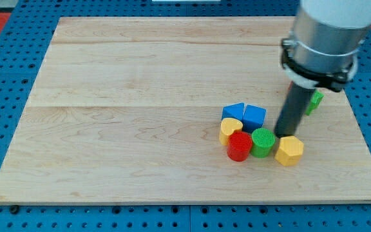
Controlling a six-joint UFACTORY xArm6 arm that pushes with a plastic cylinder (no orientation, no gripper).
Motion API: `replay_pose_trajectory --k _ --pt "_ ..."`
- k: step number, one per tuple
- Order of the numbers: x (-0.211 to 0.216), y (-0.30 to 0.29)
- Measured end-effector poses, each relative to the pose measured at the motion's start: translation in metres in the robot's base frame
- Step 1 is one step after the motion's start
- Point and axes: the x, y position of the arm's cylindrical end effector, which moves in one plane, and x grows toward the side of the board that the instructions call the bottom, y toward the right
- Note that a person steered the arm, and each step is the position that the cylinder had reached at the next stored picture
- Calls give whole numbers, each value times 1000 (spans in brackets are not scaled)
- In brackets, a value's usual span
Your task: Move the red star towards the top right of the board
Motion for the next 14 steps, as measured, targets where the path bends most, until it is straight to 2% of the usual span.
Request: replay_pose_trajectory --k 1,2,3,4,5,7,9,10,13,14 --pt "-15 70" --pt "-44 113" --pt "-102 83" --pt "-128 35" --pt "-118 51" --pt "-100 -36" --pt "-157 -148" --pt "-130 -148" --pt "-107 -180" --pt "-72 -183"
